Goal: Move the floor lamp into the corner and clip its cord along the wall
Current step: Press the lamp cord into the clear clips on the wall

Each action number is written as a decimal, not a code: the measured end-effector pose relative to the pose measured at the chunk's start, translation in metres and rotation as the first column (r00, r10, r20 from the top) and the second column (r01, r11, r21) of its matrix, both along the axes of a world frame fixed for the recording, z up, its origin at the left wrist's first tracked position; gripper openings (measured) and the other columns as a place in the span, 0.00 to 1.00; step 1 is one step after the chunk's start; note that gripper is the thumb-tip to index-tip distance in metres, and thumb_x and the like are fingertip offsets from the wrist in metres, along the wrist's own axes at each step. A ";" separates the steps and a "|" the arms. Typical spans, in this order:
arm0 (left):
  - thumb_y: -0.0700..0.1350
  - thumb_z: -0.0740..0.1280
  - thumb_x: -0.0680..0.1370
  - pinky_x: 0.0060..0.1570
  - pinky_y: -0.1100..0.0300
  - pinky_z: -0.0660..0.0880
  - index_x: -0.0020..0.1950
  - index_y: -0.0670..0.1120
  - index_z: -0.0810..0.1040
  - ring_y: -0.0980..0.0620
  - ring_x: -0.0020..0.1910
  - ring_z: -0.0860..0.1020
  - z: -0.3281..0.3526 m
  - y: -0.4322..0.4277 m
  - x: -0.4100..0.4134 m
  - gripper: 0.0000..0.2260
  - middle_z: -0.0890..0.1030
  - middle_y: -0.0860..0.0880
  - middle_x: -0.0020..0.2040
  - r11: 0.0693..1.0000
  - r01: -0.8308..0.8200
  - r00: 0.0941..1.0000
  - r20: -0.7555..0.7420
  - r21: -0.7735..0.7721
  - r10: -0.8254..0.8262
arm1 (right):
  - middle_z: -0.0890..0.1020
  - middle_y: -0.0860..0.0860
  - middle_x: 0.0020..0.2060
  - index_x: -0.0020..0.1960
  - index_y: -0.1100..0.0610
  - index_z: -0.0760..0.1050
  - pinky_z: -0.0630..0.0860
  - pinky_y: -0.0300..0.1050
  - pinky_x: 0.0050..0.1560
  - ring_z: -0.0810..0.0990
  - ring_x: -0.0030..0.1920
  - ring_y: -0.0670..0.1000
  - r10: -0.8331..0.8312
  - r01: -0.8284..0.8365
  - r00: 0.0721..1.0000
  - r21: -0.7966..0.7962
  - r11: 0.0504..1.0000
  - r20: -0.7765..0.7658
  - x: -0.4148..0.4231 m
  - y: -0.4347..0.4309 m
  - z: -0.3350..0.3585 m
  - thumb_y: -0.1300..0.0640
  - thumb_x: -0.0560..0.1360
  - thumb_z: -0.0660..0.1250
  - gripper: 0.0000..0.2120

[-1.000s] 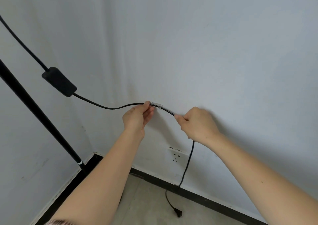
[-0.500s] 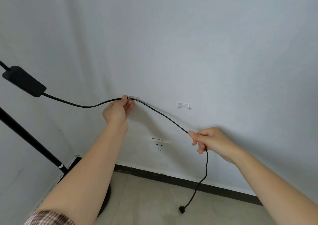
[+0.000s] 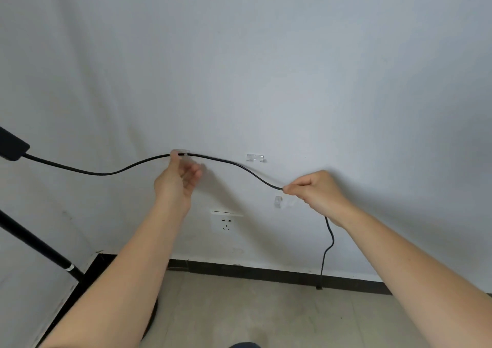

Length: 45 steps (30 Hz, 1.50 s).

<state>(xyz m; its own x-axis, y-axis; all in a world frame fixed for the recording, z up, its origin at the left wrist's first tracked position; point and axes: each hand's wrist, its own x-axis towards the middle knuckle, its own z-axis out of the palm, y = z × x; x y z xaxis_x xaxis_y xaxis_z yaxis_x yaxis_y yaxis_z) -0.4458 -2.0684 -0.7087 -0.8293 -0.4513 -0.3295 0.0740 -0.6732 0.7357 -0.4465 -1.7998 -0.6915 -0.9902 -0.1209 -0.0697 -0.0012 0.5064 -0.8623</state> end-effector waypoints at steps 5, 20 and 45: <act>0.49 0.70 0.74 0.36 0.58 0.82 0.44 0.41 0.79 0.49 0.35 0.82 -0.008 0.057 0.003 0.11 0.82 0.46 0.38 0.949 0.287 0.958 0.057 -0.129 -0.282 | 0.74 0.52 0.29 0.37 0.61 0.83 0.64 0.33 0.25 0.67 0.29 0.49 0.000 0.003 0.999 0.066 0.998 -0.052 -0.008 0.001 0.006 0.57 0.70 0.72 0.07; 0.39 0.71 0.74 0.30 0.64 0.79 0.44 0.38 0.81 0.51 0.34 0.85 0.007 0.076 -0.006 0.04 0.86 0.45 0.34 0.944 0.323 0.946 0.053 -0.070 -0.320 | 0.71 0.49 0.21 0.33 0.63 0.80 0.61 0.31 0.23 0.64 0.23 0.46 0.002 0.000 0.939 0.006 1.000 -0.344 -0.010 -0.012 0.042 0.57 0.71 0.70 0.11; 0.42 0.73 0.72 0.33 0.64 0.80 0.42 0.41 0.83 0.51 0.35 0.85 0.008 0.075 -0.007 0.04 0.86 0.46 0.35 0.942 0.301 0.954 0.036 -0.148 -0.299 | 0.56 0.52 0.23 0.26 0.55 0.54 0.56 0.44 0.31 0.54 0.28 0.53 -0.119 0.222 0.895 0.199 0.954 -0.429 -0.025 -0.009 0.010 0.57 0.75 0.64 0.24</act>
<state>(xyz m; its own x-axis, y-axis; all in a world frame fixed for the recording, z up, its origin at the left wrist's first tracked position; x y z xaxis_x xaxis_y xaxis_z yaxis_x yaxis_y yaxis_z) -0.4527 -1.9933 -0.7011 -0.9301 -0.2273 -0.2886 -0.1243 -0.5447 0.8293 -0.4716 -1.8086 -0.6815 -0.9404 0.0216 0.3393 -0.2211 0.7193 -0.6586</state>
